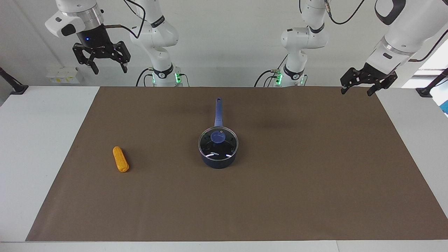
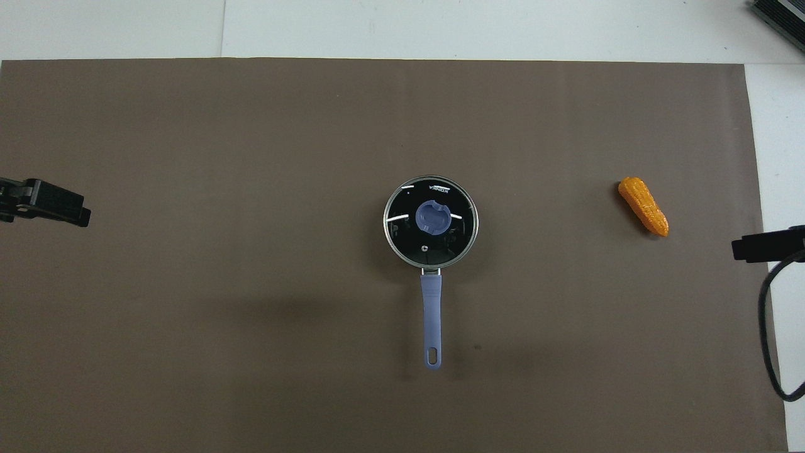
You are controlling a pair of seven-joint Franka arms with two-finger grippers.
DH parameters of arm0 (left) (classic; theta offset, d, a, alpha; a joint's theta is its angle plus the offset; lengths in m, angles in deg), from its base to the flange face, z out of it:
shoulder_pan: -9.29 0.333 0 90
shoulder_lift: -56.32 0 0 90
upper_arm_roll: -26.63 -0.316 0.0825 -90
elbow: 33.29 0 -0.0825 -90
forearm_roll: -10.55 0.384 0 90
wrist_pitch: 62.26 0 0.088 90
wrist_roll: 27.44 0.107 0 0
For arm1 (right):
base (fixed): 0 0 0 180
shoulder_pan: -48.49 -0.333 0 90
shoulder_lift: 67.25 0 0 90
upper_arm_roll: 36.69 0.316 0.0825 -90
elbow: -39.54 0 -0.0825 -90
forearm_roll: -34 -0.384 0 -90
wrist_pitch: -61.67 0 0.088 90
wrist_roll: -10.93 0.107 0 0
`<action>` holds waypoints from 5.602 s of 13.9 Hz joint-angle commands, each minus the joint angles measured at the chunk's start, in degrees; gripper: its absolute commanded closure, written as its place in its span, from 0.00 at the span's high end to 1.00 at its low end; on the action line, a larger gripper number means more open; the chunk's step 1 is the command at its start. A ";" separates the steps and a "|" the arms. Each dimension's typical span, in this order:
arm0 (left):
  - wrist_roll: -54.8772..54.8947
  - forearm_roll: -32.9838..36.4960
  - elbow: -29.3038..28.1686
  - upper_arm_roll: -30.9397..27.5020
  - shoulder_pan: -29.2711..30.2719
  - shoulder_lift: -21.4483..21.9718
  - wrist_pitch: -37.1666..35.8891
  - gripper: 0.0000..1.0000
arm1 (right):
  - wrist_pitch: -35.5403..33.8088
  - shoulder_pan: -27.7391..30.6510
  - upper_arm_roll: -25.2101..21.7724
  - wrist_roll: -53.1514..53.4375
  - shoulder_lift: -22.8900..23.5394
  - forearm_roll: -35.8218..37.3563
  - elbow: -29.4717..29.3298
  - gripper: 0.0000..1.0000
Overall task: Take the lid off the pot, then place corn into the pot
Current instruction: 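Move the left gripper toward the pot while the right gripper reaches the corn, then grasp the glass lid with the left gripper while the right gripper grasps the corn, then lift the glass lid off the pot with the left gripper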
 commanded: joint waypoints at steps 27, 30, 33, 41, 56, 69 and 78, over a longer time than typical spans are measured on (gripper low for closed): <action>-14.10 -2.15 -9.89 -0.59 -29.15 -14.54 29.38 1.00 | 42.27 5.27 -0.09 -41.92 22.99 0.48 18.24 1.00; -22.17 -2.06 -6.44 -0.59 -32.67 -17.54 28.58 1.00 | 47.03 6.33 -0.09 -47.41 26.85 0.48 18.24 1.00; -28.34 -1.97 -2.85 -0.68 -37.67 -20.26 28.41 1.00 | 49.06 7.39 -0.09 -47.41 28.62 0.48 18.76 1.00; -37.49 -1.88 13.57 -0.94 -41.29 -31.59 23.14 1.00 | 49.15 7.48 0.00 -46.89 30.21 -0.14 18.68 0.25; -37.50 0.13 14.83 -1.29 -40.59 -34.42 27.79 1.00 | 48.00 6.86 0.00 -38.89 30.38 -0.31 17.80 0.00; -39.16 -0.12 14.83 -1.73 -40.94 -32.49 27.27 0.00 | 35.99 6.68 0.08 -36.70 26.79 -0.31 12.10 0.00; -32.70 -1.78 8.62 -1.21 -32.43 -24.33 27.70 0.00 | 20.07 1.25 1.05 -21.78 16.59 0.74 8.75 0.00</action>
